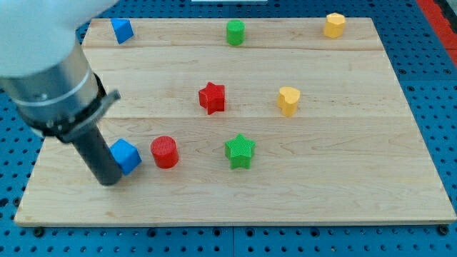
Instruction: Move the blue cube parallel below the blue triangle
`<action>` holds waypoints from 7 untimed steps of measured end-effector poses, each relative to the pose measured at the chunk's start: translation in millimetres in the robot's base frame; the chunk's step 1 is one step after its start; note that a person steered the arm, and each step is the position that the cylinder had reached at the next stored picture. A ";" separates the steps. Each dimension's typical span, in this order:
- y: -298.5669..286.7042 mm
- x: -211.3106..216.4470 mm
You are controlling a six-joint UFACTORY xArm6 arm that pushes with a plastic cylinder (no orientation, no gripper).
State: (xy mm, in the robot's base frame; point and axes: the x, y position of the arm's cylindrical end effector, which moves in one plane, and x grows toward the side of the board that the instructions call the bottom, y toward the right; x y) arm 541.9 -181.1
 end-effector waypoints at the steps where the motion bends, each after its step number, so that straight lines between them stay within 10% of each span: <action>1: 5.9 -12.4; 3: 50.9 5.1; 6: -20.2 -101.4; 7: 5.9 -49.0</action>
